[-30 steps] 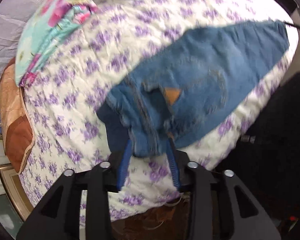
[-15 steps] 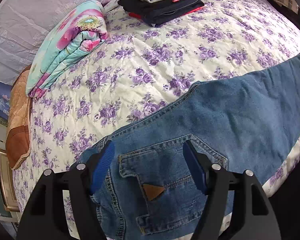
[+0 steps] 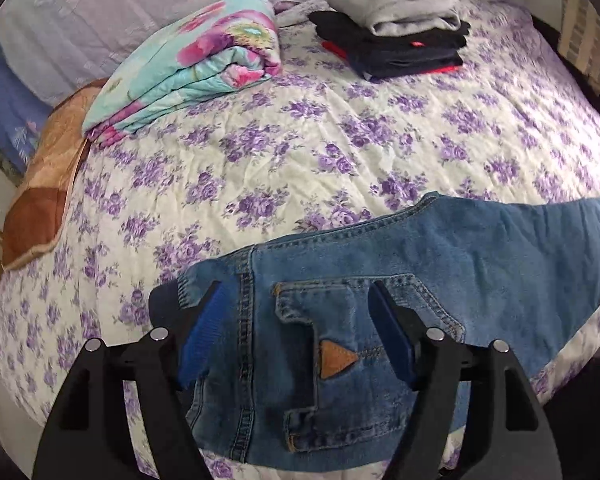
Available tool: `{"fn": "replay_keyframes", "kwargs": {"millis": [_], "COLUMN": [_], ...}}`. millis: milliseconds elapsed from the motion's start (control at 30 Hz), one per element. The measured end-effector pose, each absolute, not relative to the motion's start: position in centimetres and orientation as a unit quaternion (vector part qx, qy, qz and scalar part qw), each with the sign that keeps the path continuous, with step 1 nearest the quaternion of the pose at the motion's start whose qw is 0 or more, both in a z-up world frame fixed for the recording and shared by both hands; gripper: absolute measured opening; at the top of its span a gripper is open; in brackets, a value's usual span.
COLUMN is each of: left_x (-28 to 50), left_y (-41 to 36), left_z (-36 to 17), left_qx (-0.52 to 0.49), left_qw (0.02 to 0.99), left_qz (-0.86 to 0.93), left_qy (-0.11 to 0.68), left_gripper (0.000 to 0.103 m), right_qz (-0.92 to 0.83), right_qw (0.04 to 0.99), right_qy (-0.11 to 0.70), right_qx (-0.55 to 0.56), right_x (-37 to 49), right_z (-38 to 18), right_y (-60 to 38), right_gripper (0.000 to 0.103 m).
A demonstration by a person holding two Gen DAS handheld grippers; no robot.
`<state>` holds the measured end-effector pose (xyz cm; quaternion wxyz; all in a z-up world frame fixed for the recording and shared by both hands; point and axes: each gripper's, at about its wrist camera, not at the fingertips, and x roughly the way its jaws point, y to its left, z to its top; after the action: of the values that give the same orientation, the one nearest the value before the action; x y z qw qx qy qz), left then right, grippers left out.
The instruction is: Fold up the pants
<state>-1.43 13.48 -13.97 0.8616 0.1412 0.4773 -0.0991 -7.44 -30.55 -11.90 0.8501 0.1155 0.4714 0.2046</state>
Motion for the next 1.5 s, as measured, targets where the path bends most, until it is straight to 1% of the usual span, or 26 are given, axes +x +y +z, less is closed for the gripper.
{"fn": "replay_keyframes", "kwargs": {"millis": [67,200,267,300,367,467,533,600,733,767,833,900,933,967,1033,1067,1167,1200,1300,1500], "left_x": [-2.1,-2.2,-2.0,-1.8,-1.3,-0.4,-0.5,-0.9,-0.7,-0.3,0.8,1.6,1.7,1.6,1.0,0.6,-0.4,-0.9,-1.9,-3.9], "left_y": [15.5,19.1,20.4,20.7,20.7,20.7,20.8,20.9,19.4,18.1,14.9,11.4,9.9,7.9,4.8,3.4,-0.1,-1.0,-3.4,-7.6], "left_z": [-14.4,-17.2,-18.0,-18.3,-19.0,-19.2,-18.1,-16.0,-12.2,-11.5,-10.6,-10.3,-10.3,-10.1,-10.0,-10.0,-10.4,-10.7,-11.4,-11.7], "left_qx": [0.128,0.128,0.108,0.105,0.116,0.115,0.119,0.117,0.099,0.101,0.119,0.142,0.153,0.168,0.185,0.192,0.198,0.203,0.220,0.227], "left_qw": [0.863,0.851,0.853,0.855,0.857,0.853,0.853,0.861,0.870,0.870,0.871,0.868,0.867,0.868,0.870,0.867,0.855,0.851,0.843,0.834], "left_qz": [-0.083,-0.048,-0.055,-0.056,-0.055,-0.064,-0.067,-0.078,-0.103,-0.110,-0.110,-0.107,-0.107,-0.114,-0.130,-0.141,-0.171,-0.175,-0.179,-0.178], "left_qy": [0.482,0.508,0.508,0.505,0.498,0.504,0.504,0.489,0.473,0.469,0.464,0.464,0.462,0.454,0.439,0.437,0.448,0.452,0.458,0.470], "left_gripper": [0.073,0.073,0.080,0.082,0.090,0.090,0.088,0.087,0.087,0.088,0.089,0.090,0.090,0.090,0.090,0.092,0.093,0.093,0.093,0.093], "right_qz": [0.280,0.389,0.406,0.409,0.376,0.339,0.333,0.327,0.265,0.242,0.180,0.105,0.069,0.034,-0.018,-0.028,-0.031,-0.042,-0.068,-0.091], "right_qw": [0.828,0.778,0.762,0.753,0.753,0.737,0.742,0.757,0.822,0.841,0.875,0.899,0.911,0.925,0.945,0.946,0.915,0.906,0.883,0.875], "right_qy": [0.470,0.480,0.491,0.501,0.527,0.568,0.567,0.553,0.498,0.480,0.449,0.425,0.405,0.377,0.325,0.322,0.399,0.413,0.433,0.434], "right_qx": [0.126,0.119,0.114,0.122,0.119,0.138,0.135,0.123,0.071,0.057,0.022,-0.013,-0.026,-0.036,-0.039,-0.025,0.053,0.085,0.167,0.194], "right_x": [-5.0,-1.2,0.4,1.3,3.0,4.9,4.6,3.7,1.2,0.5,-0.8,-2.2,-3.2,-4.5,-7.5,-8.5,-9.4,-9.8,-12.1,-17.6], "right_z": [-12.6,-14.0,-14.9,-15.6,-17.5,-20.7,-20.0,-18.3,-13.8,-12.7,-10.6,-8.6,-7.4,-6.4,-5.4,-5.7,-8.5,-9.2,-11.5,-13.7], "right_y": [-24.3,-12.9,-9.1,-7.9,-6.8,-6.4,-6.2,-6.4,-8.6,-9.3,-10.7,-12.1,-12.6,-13.3,-15.2,-16.2,-20.6,-21.9,-25.8,-30.8], "right_gripper": [0.071,0.071,0.071,0.071,0.071,0.069,0.069,0.069,0.078,0.082,0.086,0.087,0.089,0.099,0.100,0.100,0.099,0.099,0.099,0.099]}}
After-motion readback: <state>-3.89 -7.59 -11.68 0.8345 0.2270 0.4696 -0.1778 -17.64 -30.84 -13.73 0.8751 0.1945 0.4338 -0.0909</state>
